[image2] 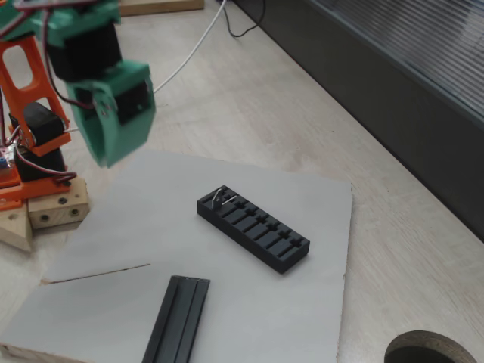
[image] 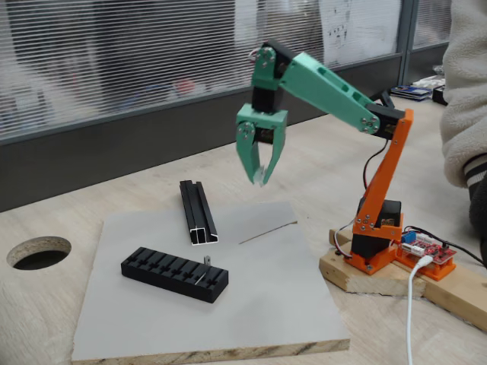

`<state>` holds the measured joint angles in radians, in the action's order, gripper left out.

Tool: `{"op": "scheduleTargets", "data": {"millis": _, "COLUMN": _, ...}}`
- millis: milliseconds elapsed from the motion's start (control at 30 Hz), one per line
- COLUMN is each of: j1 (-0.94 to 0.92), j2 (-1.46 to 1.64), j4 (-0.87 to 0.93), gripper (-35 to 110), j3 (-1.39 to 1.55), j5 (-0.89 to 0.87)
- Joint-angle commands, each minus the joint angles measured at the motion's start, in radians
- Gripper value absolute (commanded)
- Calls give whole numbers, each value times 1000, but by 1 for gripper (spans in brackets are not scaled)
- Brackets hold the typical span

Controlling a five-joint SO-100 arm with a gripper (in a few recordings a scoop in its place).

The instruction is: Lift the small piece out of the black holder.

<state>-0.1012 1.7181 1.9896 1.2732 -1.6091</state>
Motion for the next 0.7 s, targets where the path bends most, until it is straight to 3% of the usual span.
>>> {"op": "scheduleTargets", "data": {"millis": 0, "j1": 60, "j2": -3, "j4": 25, "gripper": 5, "j3": 2, "j5": -94}}
{"op": "scheduleTargets", "data": {"millis": 233, "j1": 201, "j2": -57, "j4": -187, "gripper": 5, "j3": 15, "j5": -393}}
{"op": "scheduleTargets", "data": {"millis": 433, "j1": 310, "j2": -121, "j4": -295, "gripper": 5, "j3": 15, "j5": -416}}
{"op": "scheduleTargets", "data": {"millis": 667, "j1": 318, "j2": -152, "j4": -285, "gripper": 5, "j3": 15, "j5": -407}}
